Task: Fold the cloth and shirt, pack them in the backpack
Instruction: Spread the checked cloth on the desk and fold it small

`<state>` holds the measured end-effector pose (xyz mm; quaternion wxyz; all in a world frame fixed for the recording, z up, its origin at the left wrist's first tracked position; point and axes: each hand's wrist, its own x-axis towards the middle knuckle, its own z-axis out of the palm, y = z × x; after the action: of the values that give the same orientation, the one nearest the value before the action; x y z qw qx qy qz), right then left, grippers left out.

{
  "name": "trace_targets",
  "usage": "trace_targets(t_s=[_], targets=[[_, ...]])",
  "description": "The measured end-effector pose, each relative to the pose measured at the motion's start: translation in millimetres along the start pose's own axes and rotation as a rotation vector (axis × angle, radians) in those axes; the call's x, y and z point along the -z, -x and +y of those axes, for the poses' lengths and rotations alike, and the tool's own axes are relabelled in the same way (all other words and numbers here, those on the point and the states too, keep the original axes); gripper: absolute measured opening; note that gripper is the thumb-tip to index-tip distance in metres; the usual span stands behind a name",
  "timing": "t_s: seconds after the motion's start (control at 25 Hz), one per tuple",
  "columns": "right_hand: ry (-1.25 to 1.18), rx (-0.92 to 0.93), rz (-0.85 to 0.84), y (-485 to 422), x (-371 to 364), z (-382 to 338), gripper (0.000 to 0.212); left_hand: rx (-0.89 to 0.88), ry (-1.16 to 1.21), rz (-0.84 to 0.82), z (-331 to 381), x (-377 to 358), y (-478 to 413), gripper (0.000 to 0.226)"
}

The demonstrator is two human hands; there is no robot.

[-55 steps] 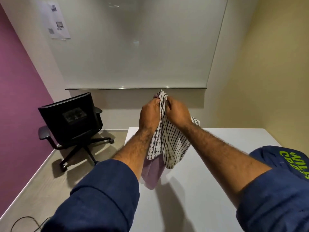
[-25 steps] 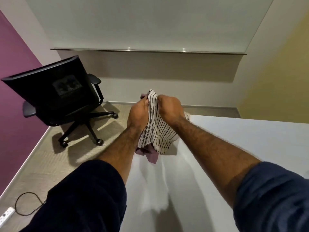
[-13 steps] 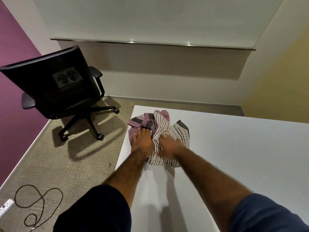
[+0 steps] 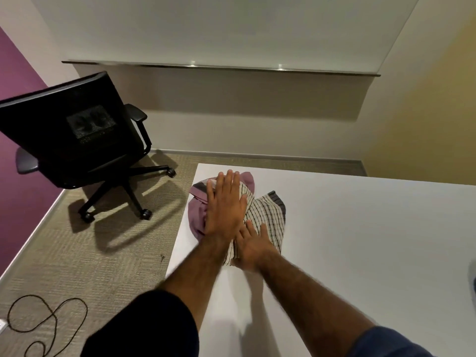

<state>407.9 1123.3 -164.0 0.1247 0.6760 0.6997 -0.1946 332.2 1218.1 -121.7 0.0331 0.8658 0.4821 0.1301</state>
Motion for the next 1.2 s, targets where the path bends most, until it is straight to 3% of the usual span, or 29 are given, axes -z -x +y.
trace_targets(t_s=[0.12,0.32,0.44,0.56,0.72,0.88,1.04,1.2], targets=[[-0.044,0.047,0.092,16,7,8,0.079,-0.035,-0.111,-0.26,-4,-2,-33,0.066],[-0.027,0.077,0.201,43,9,34,0.058,-0.086,-0.213,-0.321,-11,-2,-48,0.046],[-0.005,0.031,0.231,57,12,44,0.053,-0.108,-0.239,-0.395,-3,4,-52,0.054],[0.034,0.03,0.278,69,18,49,0.049,-0.091,-0.118,-0.481,5,6,-60,0.059],[0.056,-0.017,0.311,91,30,68,0.046,-0.087,-0.115,-0.438,10,11,-60,0.033],[0.024,-0.096,0.368,106,48,78,0.051,-0.18,0.0,-0.368,22,31,-37,0.034],[-0.168,-0.103,0.409,113,69,64,0.083,-0.329,0.088,-0.345,40,68,-8,0.035],[-0.332,-0.097,0.447,131,92,57,0.074,-0.442,0.15,-0.336,43,108,10,0.04]])
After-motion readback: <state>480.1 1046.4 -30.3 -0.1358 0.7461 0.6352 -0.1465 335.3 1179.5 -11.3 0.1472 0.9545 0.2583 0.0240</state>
